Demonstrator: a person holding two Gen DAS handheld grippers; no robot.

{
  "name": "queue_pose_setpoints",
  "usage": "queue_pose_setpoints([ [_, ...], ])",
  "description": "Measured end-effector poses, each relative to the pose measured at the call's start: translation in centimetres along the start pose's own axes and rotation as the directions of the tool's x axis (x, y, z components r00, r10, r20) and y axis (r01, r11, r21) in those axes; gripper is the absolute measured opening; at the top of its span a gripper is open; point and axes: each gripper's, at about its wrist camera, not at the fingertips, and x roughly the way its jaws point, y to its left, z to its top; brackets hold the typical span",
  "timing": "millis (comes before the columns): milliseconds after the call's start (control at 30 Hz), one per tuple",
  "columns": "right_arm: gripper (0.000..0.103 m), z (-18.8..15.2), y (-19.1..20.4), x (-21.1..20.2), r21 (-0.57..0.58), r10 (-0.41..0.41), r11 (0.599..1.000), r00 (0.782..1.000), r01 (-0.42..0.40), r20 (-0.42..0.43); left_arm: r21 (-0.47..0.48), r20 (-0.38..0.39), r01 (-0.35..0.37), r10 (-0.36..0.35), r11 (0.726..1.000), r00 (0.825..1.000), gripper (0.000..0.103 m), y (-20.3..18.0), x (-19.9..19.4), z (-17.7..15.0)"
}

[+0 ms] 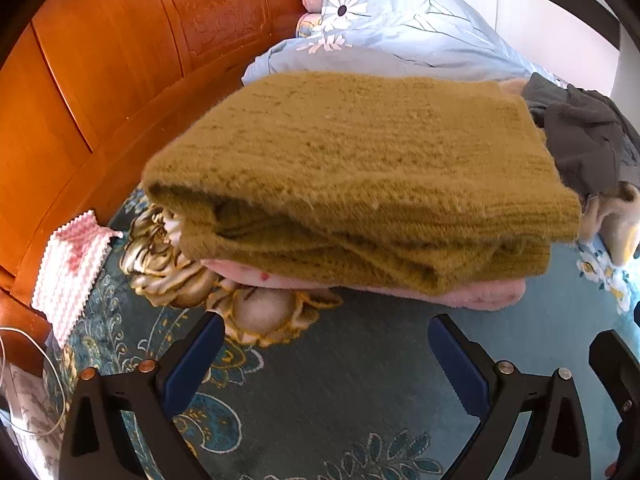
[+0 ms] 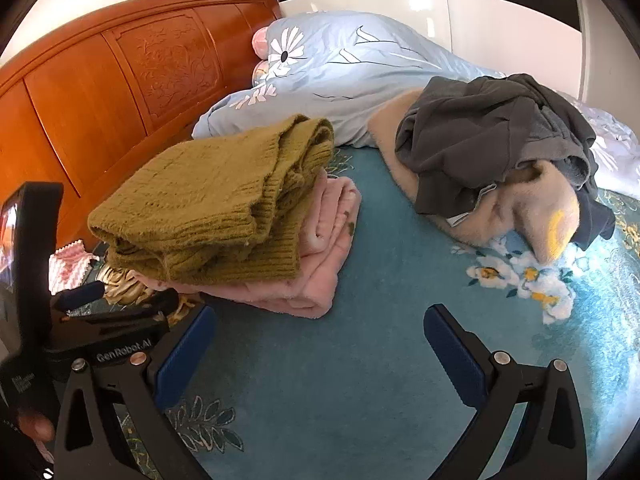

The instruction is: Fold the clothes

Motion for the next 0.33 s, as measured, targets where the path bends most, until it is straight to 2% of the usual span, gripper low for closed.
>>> queue_pose_setpoints([
  [333,0.103,-0.3,1.2,0.7,-0.063,0.014,0.998,1.000,-0.016,-0.026,-0.015,-0.001,-0.012,0.012,1.000,1.000,0.103,0.3,0.3,0.2],
])
